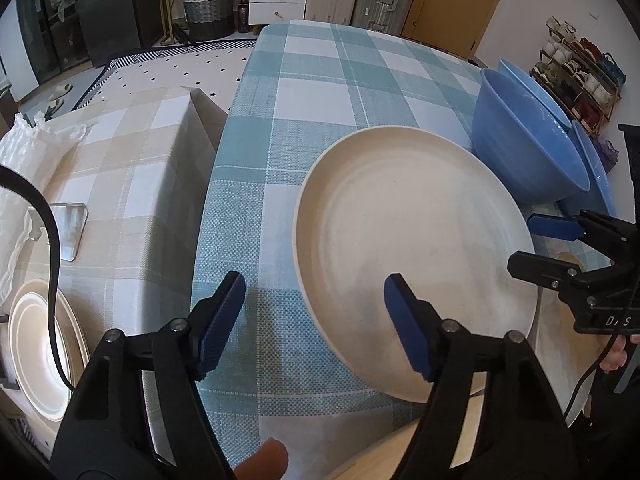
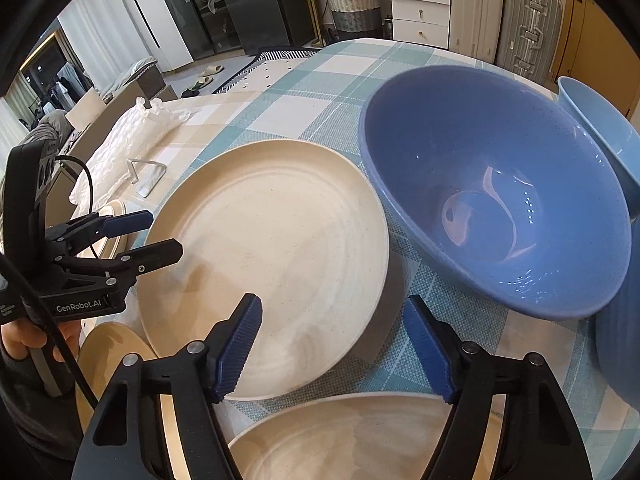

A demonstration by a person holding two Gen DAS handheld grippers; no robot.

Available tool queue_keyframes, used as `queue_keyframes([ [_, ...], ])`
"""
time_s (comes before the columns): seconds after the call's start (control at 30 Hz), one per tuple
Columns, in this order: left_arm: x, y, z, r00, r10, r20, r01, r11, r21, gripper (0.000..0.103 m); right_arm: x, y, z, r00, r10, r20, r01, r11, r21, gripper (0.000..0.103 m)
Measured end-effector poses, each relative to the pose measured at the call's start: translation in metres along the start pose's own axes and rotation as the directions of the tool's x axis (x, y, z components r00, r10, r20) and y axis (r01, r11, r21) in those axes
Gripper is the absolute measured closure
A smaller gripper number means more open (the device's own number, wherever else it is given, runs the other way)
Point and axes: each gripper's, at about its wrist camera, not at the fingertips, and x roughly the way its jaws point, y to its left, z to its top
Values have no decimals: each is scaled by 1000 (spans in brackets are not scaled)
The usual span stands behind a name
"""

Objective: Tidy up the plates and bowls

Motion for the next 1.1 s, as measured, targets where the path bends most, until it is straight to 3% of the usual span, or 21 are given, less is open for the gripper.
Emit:
queue_keyframes([
  [0.37, 6, -3, -1, 1000, -7, -21, 7, 1000, 1, 65, 13, -1, 1, 999, -10, -32, 10, 1000, -5, 56],
  [0.43, 7, -3, -2, 999, -21, -25, 21, 1000, -4, 78, 16, -2, 0, 999, -21, -37, 21, 1000, -5, 62],
  [0.7, 8, -3, -2, 1000, -22, -22, 22, 1000, -22, 80, 22, -3, 0, 998, -32, -53, 32, 999, -10, 75],
  [1.1, 3, 3, -3, 1000, -6, 13, 7, 998, -57, 86, 20, -3, -3, 999, -39, -29, 39, 999, 5, 81],
])
